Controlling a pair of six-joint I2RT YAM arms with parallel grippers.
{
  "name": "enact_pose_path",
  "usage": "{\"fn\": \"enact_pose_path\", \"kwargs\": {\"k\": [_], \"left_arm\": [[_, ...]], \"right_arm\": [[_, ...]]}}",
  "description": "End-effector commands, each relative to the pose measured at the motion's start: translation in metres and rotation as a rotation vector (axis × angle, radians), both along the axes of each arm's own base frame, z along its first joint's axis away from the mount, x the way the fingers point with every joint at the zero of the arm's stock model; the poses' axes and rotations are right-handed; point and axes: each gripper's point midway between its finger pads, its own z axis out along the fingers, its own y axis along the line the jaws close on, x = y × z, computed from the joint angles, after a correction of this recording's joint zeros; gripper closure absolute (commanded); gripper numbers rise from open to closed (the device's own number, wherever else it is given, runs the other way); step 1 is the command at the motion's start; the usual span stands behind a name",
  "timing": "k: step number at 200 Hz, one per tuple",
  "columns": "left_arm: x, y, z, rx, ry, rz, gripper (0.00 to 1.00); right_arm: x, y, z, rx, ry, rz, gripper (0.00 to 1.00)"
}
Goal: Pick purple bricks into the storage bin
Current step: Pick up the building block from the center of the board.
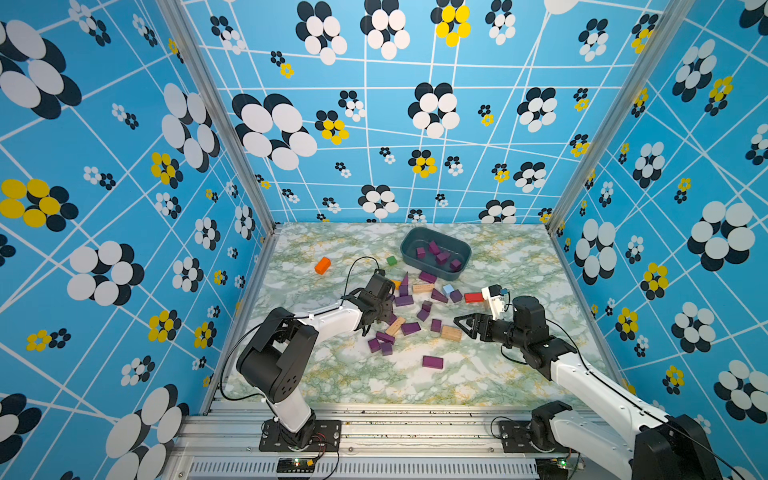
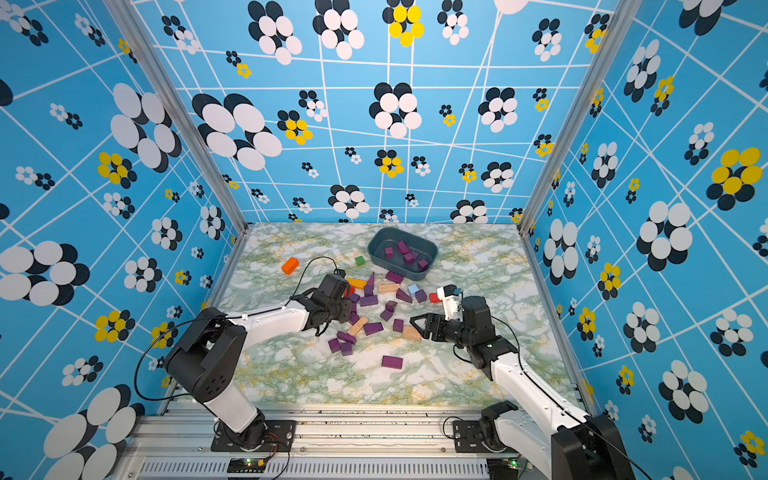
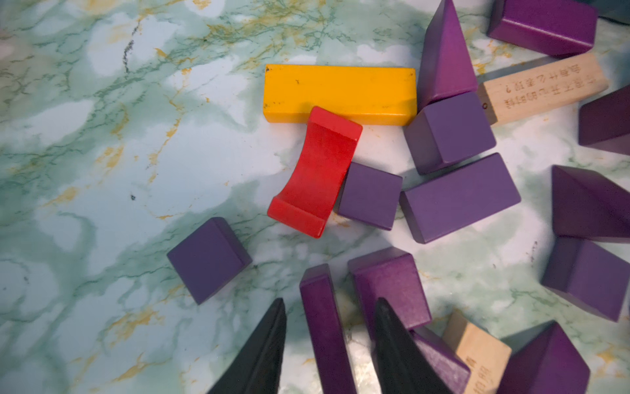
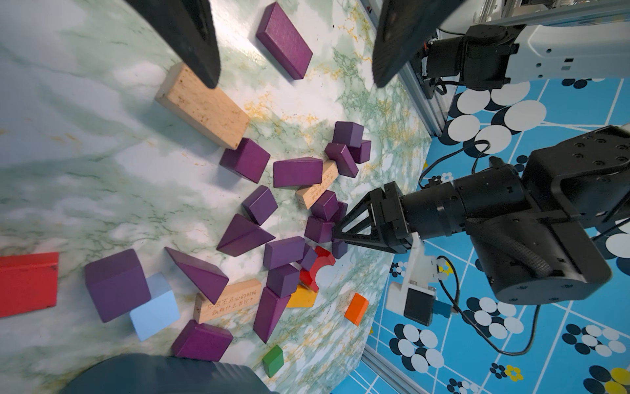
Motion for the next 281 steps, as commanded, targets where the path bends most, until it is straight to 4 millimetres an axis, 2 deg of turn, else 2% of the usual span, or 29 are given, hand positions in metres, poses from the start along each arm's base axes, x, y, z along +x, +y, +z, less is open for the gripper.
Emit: {"fn": "enact_pose_path", "kwargs": {"k": [1,24,30,54,109,154,188,239,281], "left_arm": [[0.003,0.009,-0.011,0.063,0.039,0.011,0.56],[0.006,0.011,-0.018,0.089,0.054,0.003,0.56],[0.006,0.012,-0.019,0.092,0.057,0.004,0.61],[0.009,0.017,-0.023,0.096,0.063,0.014,0.64],[0.007,0.019,-0.015,0.079,0.032,0.021,0.62],[-0.001,0.017,-0.030,0.063,0.096,0.020,0.64],[-0.005,0.015,-0.035,0.037,0.103,0.029,0.64],[-0.005,0.014,-0.036,0.041,0.113,0.031,0.61],[-0.013,0.012,-0.032,0.083,0.117,0.017,0.58]], "right_arm": [[-0.003,0.003,-0.002,0.002,-0.012,0.024,0.27],[-0.003,0.003,0.000,0.002,-0.014,0.023,0.27],[-0.003,0.003,0.000,0.002,-0.015,0.022,0.27],[-0.004,0.002,-0.001,-0.005,-0.008,0.019,0.27],[-0.003,0.001,-0.003,-0.013,-0.001,0.013,0.27],[-0.003,-0.002,-0.007,-0.020,0.012,-0.003,0.27],[-0.004,-0.003,-0.009,-0.026,0.017,-0.009,0.27],[-0.005,-0.005,-0.013,-0.038,0.022,-0.017,0.27],[-0.005,-0.008,-0.014,-0.051,0.015,-0.029,0.27]]}}
